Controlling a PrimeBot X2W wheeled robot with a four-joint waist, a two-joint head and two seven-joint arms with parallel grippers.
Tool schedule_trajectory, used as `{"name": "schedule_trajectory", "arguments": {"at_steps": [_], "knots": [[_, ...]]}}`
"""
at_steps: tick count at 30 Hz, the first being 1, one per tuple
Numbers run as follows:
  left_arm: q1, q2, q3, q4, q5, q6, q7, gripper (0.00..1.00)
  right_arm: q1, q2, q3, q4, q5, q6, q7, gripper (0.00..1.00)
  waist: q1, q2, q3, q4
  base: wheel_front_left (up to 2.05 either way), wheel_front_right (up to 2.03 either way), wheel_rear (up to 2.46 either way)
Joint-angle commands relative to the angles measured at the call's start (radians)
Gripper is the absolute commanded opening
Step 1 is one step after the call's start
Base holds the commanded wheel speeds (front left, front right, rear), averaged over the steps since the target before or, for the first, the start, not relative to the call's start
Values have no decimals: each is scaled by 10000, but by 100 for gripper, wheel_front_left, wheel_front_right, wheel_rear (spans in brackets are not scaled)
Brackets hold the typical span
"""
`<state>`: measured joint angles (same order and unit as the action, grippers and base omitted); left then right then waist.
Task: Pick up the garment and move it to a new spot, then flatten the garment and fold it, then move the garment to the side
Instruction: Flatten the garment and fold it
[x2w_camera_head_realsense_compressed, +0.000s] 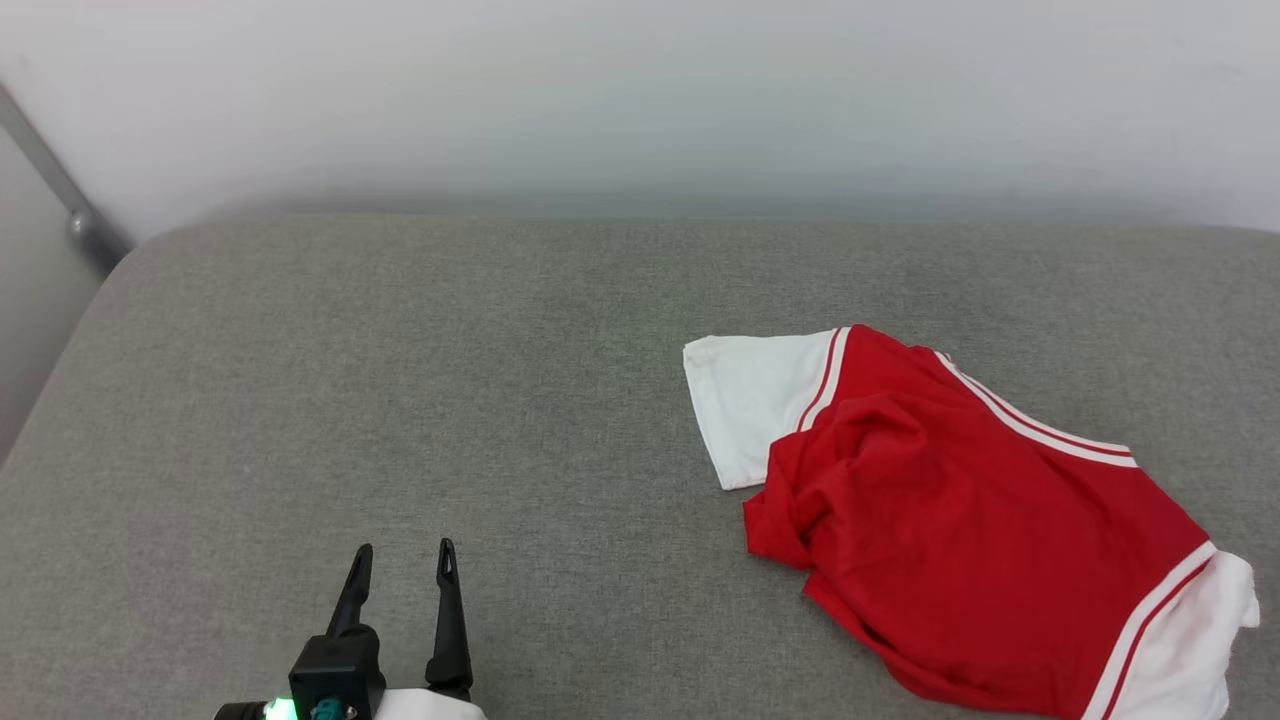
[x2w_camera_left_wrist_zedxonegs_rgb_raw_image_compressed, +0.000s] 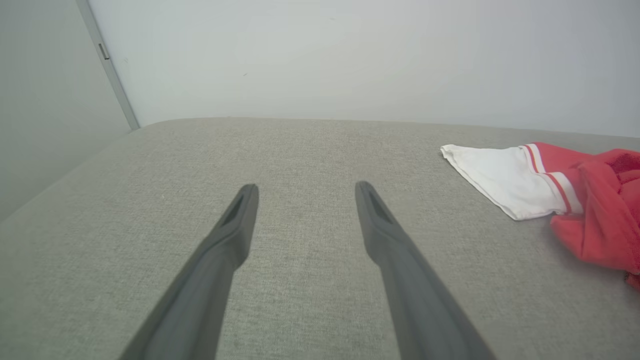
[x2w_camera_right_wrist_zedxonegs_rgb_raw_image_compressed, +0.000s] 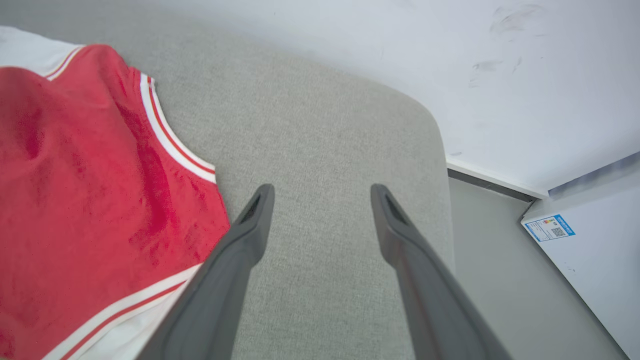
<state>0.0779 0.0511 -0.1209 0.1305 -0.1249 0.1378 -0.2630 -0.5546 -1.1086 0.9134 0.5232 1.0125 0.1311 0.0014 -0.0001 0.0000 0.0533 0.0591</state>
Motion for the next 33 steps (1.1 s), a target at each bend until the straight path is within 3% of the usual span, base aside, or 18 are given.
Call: {"name": "schedule_trajectory", "arguments": {"at_steps": [1, 5, 7, 9, 15, 16, 17, 21, 24, 29, 33], "knots": [[-124, 34, 70, -17, 148, -131, -26, 100, -76, 107, -652, -22, -108, -7, -732, 100, 1, 0, -121, -146, 0, 0, 0], [-486, 265, 162, 35, 422, -387, -26, 100, 90, 858, -2462, 91, -643, -7, -2347, 100, 1, 0, -210, -274, 0, 0, 0], [-632, 330, 173, 23, 515, -433, -26, 100, 229, 1162, -2987, 46, -895, -5, -2510, 100, 1, 0, -225, -288, 0, 0, 0], [-915, 491, 203, -9, 631, -540, -26, 100, 396, 1761, -4301, -131, -1647, -7, -2653, 100, 1, 0, -233, -364, 0, 0, 0], [-2200, 1186, -29, 478, 1036, -1136, -26, 100, 2720, 5333, -8898, -2894, -4855, -7, -2661, 100, 1, 0, -172, -514, 0, 0, 0], [-3133, 1494, -291, 898, 1260, -1500, 97, 100, 4024, 7009, -10047, -4519, -6136, -5, -2662, 100, 1, 0, -77, -535, 0, 0, 0], [-3503, 1585, -380, 1040, 1330, -1639, 229, 100, 4374, 7483, -10327, -4924, -6417, -7, -2663, 100, 1, 0, -26, -546, 0, 0, 0], [-5206, 1817, -638, 1641, 1333, -2132, 822, 100, 5297, 8791, -10489, -6150, -7235, -7, -2564, 100, 1, 0, 269, -669, 0, 0, 0], [-6536, 1926, -1096, 2187, 1279, -2460, 1524, 100, 5672, 9416, -10211, -6520, -7441, -7, -2343, 100, 1, 0, 564, -819, 0, 0, 0], [-8704, 1830, -2163, 3141, 593, -2656, 2875, 100, 5856, 9820, -9661, -6332, -7600, -5, -2295, 100, 1, 0, 1206, -1100, 0, 0, 0], [-10475, 2140, -4024, 3822, -488, -2647, 3908, 100, 5546, 9865, -9244, -5977, -7574, -7, -2433, 100, 1, 0, 1838, -1413, 0, 0, 0]]}}
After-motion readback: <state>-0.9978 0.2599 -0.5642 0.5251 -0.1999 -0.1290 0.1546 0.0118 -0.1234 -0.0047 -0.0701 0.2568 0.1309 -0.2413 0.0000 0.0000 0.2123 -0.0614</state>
